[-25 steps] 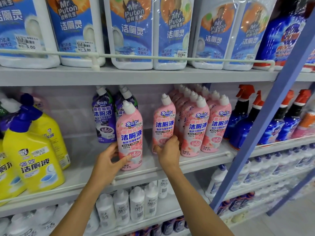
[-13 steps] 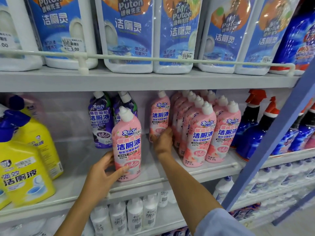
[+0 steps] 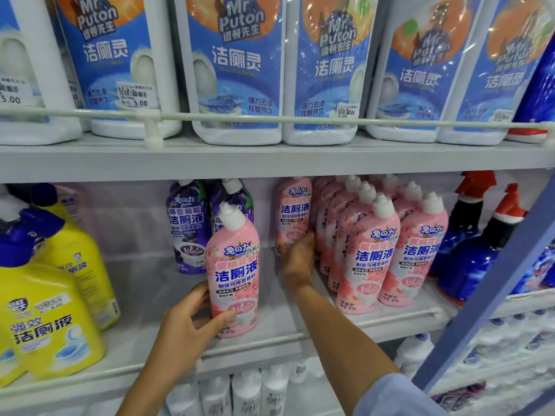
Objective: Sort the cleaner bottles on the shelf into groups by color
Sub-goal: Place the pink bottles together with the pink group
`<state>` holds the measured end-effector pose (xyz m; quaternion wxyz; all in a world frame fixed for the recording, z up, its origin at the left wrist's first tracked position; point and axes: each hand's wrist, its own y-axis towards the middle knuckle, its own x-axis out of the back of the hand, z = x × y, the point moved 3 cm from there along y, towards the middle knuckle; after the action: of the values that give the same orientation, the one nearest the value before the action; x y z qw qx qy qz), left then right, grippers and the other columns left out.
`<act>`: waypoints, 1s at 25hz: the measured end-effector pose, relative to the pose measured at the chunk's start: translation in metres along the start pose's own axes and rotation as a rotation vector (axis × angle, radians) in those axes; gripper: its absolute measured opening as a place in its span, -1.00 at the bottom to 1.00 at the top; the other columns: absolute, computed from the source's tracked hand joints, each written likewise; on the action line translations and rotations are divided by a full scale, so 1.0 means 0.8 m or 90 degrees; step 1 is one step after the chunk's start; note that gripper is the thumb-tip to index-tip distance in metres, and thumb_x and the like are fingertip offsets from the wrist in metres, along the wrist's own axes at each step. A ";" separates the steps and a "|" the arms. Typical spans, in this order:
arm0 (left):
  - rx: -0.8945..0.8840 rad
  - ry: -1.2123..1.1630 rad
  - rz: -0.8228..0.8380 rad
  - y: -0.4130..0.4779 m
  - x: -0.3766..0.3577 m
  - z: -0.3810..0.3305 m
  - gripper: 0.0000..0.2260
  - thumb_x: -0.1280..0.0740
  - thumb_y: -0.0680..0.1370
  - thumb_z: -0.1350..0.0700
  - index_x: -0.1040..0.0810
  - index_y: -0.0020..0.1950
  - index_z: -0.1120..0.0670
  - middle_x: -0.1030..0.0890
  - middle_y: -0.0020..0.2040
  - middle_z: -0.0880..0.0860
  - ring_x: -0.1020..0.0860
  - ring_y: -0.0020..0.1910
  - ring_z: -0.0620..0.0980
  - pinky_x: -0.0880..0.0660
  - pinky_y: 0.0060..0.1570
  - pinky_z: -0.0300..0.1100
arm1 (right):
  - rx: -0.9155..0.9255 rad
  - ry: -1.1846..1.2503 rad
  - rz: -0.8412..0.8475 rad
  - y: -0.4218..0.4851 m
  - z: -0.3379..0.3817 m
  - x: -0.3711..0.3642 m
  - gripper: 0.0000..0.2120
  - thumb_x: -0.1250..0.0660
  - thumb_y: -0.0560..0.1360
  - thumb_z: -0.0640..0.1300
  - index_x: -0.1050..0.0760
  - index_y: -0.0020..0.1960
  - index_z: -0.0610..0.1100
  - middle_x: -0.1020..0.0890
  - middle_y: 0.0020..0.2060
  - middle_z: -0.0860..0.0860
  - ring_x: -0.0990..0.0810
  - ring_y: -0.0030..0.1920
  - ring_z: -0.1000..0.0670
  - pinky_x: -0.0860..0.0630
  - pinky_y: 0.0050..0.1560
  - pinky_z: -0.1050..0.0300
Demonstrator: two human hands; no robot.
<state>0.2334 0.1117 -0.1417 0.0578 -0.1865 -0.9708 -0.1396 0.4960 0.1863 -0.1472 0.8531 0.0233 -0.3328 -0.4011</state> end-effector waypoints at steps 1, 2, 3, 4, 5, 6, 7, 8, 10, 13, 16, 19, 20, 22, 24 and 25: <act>0.002 0.004 -0.001 -0.001 0.000 -0.001 -0.57 -0.54 0.42 0.26 -0.58 0.24 0.01 -0.73 0.07 -0.11 -0.70 0.07 -0.10 -0.62 -0.02 -0.29 | -0.016 0.027 -0.015 -0.002 0.001 0.002 -0.50 -0.38 0.53 0.00 -0.31 0.35 -0.21 -0.51 0.22 -0.21 -0.52 0.19 -0.20 -0.48 0.21 -0.13; 0.004 0.010 -0.002 0.000 0.000 -0.001 -0.57 -0.55 0.42 0.26 -0.58 0.24 0.01 -0.73 0.07 -0.12 -0.70 0.06 -0.10 -0.62 -0.03 -0.29 | -0.050 0.044 -0.025 -0.004 0.001 0.003 -0.48 -0.41 0.51 -0.03 -0.30 0.34 -0.22 -0.52 0.21 -0.21 -0.54 0.18 -0.22 -0.50 0.18 -0.08; 0.005 0.013 -0.004 0.000 0.001 -0.001 -0.58 -0.55 0.42 0.25 -0.58 0.24 0.01 -0.73 0.07 -0.12 -0.70 0.06 -0.10 -0.63 -0.03 -0.28 | -0.078 0.033 -0.033 -0.005 0.003 0.001 -0.45 -0.46 0.49 -0.04 -0.29 0.33 -0.22 -0.54 0.20 -0.19 -0.57 0.16 -0.22 -0.51 0.12 0.00; 0.006 0.014 -0.005 -0.001 0.001 0.000 -0.57 -0.55 0.42 0.25 -0.58 0.24 0.01 -0.73 0.07 -0.12 -0.70 0.06 -0.10 -0.63 -0.04 -0.27 | -0.096 0.017 -0.033 -0.008 0.002 0.000 -0.41 -0.50 0.46 -0.01 -0.30 0.32 -0.21 -0.56 0.18 -0.16 -0.59 0.14 -0.21 -0.49 0.05 0.07; 0.007 0.018 -0.007 -0.001 0.002 -0.001 -0.57 -0.55 0.43 0.25 -0.58 0.24 0.00 -0.73 0.07 -0.12 -0.70 0.06 -0.11 -0.63 -0.04 -0.27 | -0.095 0.008 -0.031 -0.009 0.003 -0.001 -0.38 -0.53 0.44 0.02 -0.31 0.31 -0.22 -0.57 0.17 -0.15 -0.61 0.13 -0.20 -0.48 0.00 0.12; 0.007 0.024 -0.008 -0.002 0.002 -0.001 -0.57 -0.55 0.43 0.25 -0.58 0.24 0.00 -0.73 0.07 -0.12 -0.70 0.05 -0.11 -0.63 -0.05 -0.27 | -0.091 0.004 -0.032 -0.008 0.002 -0.002 -0.37 -0.55 0.43 0.04 -0.33 0.30 -0.23 -0.59 0.16 -0.15 -0.62 0.12 -0.20 -0.49 -0.02 0.12; 0.008 0.027 -0.008 -0.002 0.001 -0.001 -0.57 -0.55 0.43 0.24 -0.58 0.25 -0.01 -0.73 0.06 -0.13 -0.70 0.05 -0.12 -0.63 -0.06 -0.28 | -0.086 0.002 -0.043 -0.008 0.002 -0.001 -0.38 -0.55 0.43 0.05 -0.35 0.29 -0.24 -0.61 0.15 -0.17 -0.63 0.11 -0.21 -0.51 -0.01 0.10; 0.010 0.030 -0.010 -0.003 0.001 -0.002 -0.57 -0.55 0.43 0.24 -0.58 0.25 -0.01 -0.73 0.06 -0.14 -0.70 0.05 -0.13 -0.63 -0.06 -0.29 | -0.086 0.005 -0.047 -0.007 0.001 -0.001 -0.39 -0.56 0.43 0.04 -0.37 0.27 -0.24 -0.62 0.15 -0.18 -0.64 0.10 -0.22 -0.53 -0.01 0.09; 0.012 0.031 -0.012 -0.003 0.001 -0.004 -0.57 -0.55 0.42 0.24 -0.58 0.25 -0.01 -0.73 0.06 -0.15 -0.70 0.05 -0.14 -0.62 -0.05 -0.31 | -0.099 0.028 -0.051 -0.007 0.000 0.000 -0.44 -0.57 0.42 0.03 -0.41 0.24 -0.23 -0.65 0.11 -0.18 -0.66 0.08 -0.21 -0.52 -0.06 0.13; 0.010 0.036 -0.011 -0.002 0.001 -0.006 -0.55 -0.55 0.43 0.24 -0.57 0.27 -0.01 -0.72 0.08 -0.15 -0.69 0.07 -0.13 -0.61 -0.02 -0.31 | -0.117 0.074 -0.060 -0.005 -0.003 0.000 -0.55 -0.56 0.43 0.01 -0.49 0.17 -0.17 -0.68 0.07 -0.14 -0.69 0.04 -0.18 -0.48 -0.09 0.19; 0.012 0.036 -0.015 -0.003 0.000 -0.008 -0.55 -0.55 0.43 0.24 -0.57 0.27 -0.01 -0.72 0.08 -0.16 -0.69 0.07 -0.14 -0.61 -0.01 -0.32 | -0.115 0.101 -0.060 -0.003 -0.007 0.001 -0.58 -0.54 0.45 0.00 -0.50 0.19 -0.16 -0.68 0.11 -0.16 -0.68 0.08 -0.19 -0.48 -0.06 0.16; 0.014 0.038 -0.021 -0.004 0.000 -0.010 -0.56 -0.55 0.44 0.26 -0.57 0.26 -0.01 -0.72 0.06 -0.17 -0.69 0.05 -0.15 -0.60 -0.04 -0.34 | -0.111 0.099 -0.059 -0.002 -0.004 0.005 -0.59 -0.54 0.46 -0.04 -0.50 0.19 -0.20 -0.67 0.12 -0.18 -0.67 0.11 -0.21 -0.48 -0.04 0.15; 0.014 0.037 -0.022 -0.004 0.000 -0.010 -0.56 -0.55 0.44 0.26 -0.57 0.27 -0.01 -0.72 0.06 -0.16 -0.70 0.05 -0.15 -0.61 -0.04 -0.34 | -0.110 0.087 -0.061 -0.002 -0.005 0.005 -0.59 -0.54 0.45 -0.06 -0.51 0.19 -0.21 -0.67 0.12 -0.19 -0.67 0.10 -0.22 -0.53 -0.03 0.10; 0.013 0.033 -0.023 -0.004 0.000 -0.010 -0.55 -0.55 0.44 0.26 -0.57 0.27 0.00 -0.72 0.07 -0.15 -0.70 0.04 -0.13 -0.61 -0.02 -0.31 | -0.106 0.065 -0.064 -0.001 -0.005 0.007 -0.59 -0.56 0.43 -0.08 -0.52 0.16 -0.21 -0.68 0.09 -0.19 -0.68 0.08 -0.22 -0.57 -0.05 0.04; 0.014 0.035 -0.023 -0.004 0.000 -0.010 -0.55 -0.55 0.43 0.25 -0.57 0.28 -0.01 -0.72 0.07 -0.15 -0.70 0.05 -0.14 -0.62 0.00 -0.30 | -0.103 0.071 -0.062 0.001 -0.007 0.006 -0.61 -0.56 0.42 -0.08 -0.53 0.14 -0.21 -0.69 0.07 -0.18 -0.69 0.06 -0.21 -0.57 -0.08 0.07; 0.014 0.038 -0.024 -0.004 0.000 -0.010 -0.54 -0.55 0.43 0.24 -0.57 0.28 -0.02 -0.72 0.07 -0.16 -0.70 0.05 -0.14 -0.62 0.00 -0.30 | -0.104 0.078 -0.060 0.001 -0.007 0.006 -0.63 -0.55 0.43 -0.08 -0.54 0.13 -0.21 -0.70 0.07 -0.18 -0.70 0.05 -0.20 -0.56 -0.09 0.10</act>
<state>0.2327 0.1065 -0.1351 0.0860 -0.1633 -0.9734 -0.1357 0.5021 0.1825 -0.1488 0.8513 -0.0065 -0.2444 -0.4642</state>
